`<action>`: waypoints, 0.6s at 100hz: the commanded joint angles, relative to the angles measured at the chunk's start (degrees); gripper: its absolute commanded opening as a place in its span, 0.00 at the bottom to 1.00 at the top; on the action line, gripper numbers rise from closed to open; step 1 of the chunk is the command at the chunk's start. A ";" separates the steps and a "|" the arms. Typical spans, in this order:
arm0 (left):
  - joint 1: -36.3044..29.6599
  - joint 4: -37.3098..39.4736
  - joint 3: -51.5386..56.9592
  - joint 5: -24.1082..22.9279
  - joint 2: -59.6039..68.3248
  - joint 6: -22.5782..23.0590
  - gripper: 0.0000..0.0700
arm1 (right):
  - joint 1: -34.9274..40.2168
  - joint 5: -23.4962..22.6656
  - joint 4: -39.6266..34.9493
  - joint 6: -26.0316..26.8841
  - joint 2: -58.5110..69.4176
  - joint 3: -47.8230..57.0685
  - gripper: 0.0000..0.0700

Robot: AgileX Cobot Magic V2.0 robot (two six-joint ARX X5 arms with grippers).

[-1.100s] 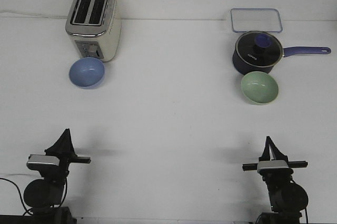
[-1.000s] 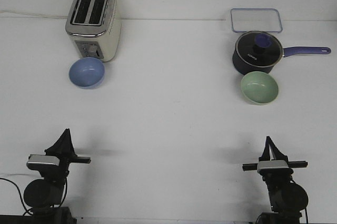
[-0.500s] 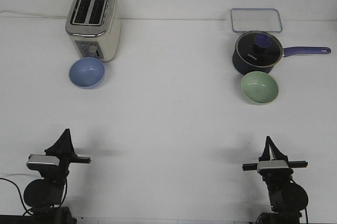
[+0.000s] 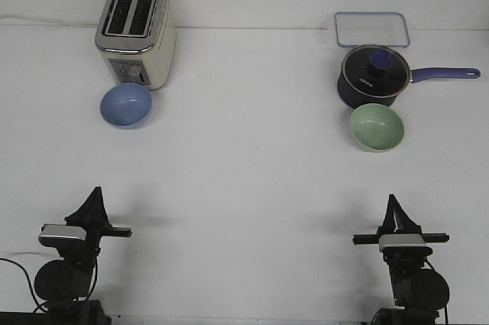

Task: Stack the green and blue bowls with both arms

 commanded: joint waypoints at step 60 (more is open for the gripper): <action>0.11 0.57 -1.07 -0.02 -0.04 0.48 0.02 | -0.02 6.88 -20.31 27.74 15.69 24.83 0.00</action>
